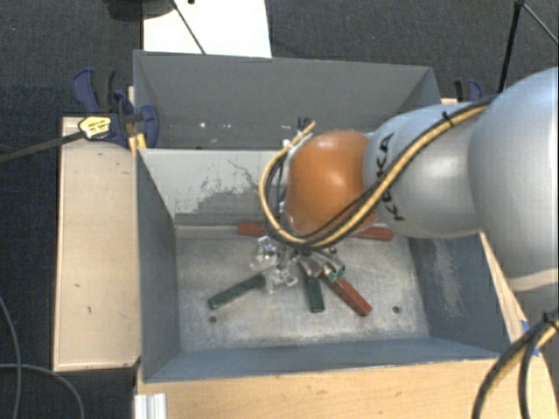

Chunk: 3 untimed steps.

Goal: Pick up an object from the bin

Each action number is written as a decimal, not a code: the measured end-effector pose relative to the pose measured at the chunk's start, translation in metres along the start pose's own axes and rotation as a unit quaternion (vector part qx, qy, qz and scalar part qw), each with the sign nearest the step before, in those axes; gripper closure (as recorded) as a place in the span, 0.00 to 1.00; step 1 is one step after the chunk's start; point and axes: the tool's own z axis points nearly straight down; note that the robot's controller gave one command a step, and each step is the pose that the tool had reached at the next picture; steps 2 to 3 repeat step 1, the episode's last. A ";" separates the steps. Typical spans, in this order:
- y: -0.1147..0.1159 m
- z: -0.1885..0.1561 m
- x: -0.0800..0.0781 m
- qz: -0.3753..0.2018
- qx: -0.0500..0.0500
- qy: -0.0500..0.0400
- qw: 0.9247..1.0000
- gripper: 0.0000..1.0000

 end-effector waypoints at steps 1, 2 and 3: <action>-0.003 -0.195 0.000 -0.042 -0.002 0.009 0.999 1.00; -0.003 -0.195 0.000 -0.042 -0.002 0.009 0.999 1.00; -0.003 -0.195 0.000 -0.042 -0.002 0.009 0.999 1.00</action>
Offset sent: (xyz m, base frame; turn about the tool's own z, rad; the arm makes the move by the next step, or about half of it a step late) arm 0.0000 0.0000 0.0000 0.0000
